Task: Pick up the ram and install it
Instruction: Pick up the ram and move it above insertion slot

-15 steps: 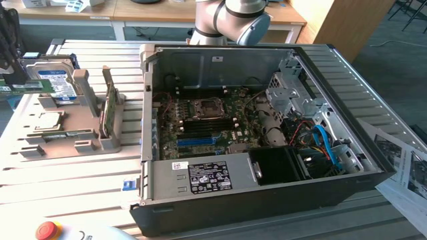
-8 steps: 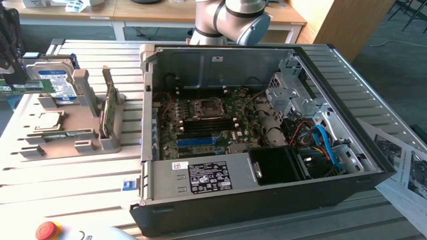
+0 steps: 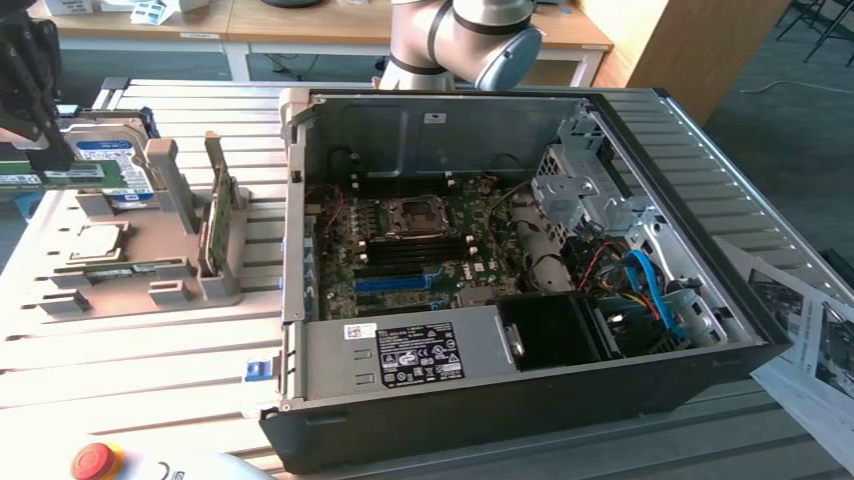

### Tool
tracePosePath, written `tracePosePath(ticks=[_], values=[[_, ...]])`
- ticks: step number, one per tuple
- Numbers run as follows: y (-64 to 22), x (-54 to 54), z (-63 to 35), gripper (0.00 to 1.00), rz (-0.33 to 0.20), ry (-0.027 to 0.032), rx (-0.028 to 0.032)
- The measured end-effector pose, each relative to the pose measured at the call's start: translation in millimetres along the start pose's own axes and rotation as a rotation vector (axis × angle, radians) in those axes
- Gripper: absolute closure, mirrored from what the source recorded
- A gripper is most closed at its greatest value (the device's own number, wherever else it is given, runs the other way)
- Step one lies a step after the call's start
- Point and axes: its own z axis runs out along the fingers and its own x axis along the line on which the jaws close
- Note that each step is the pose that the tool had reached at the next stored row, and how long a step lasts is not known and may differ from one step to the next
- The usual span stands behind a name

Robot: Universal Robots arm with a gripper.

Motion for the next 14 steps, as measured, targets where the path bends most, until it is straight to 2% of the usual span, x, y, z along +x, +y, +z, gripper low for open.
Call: tracePosePath(ticks=[2,3,10,14], values=[[-13.6,3.5,-0.7,0.88,0.0,-0.0001,-0.0044],[-17.2,4.4,-0.9,0.88,0.0,-0.0001,-0.0065],[-26.7,7.3,-1.4,0.88,-0.001,-0.0003,-0.0152],[-28.2,7.5,-1.6,0.88,0.0,-0.0002,-0.0158]])
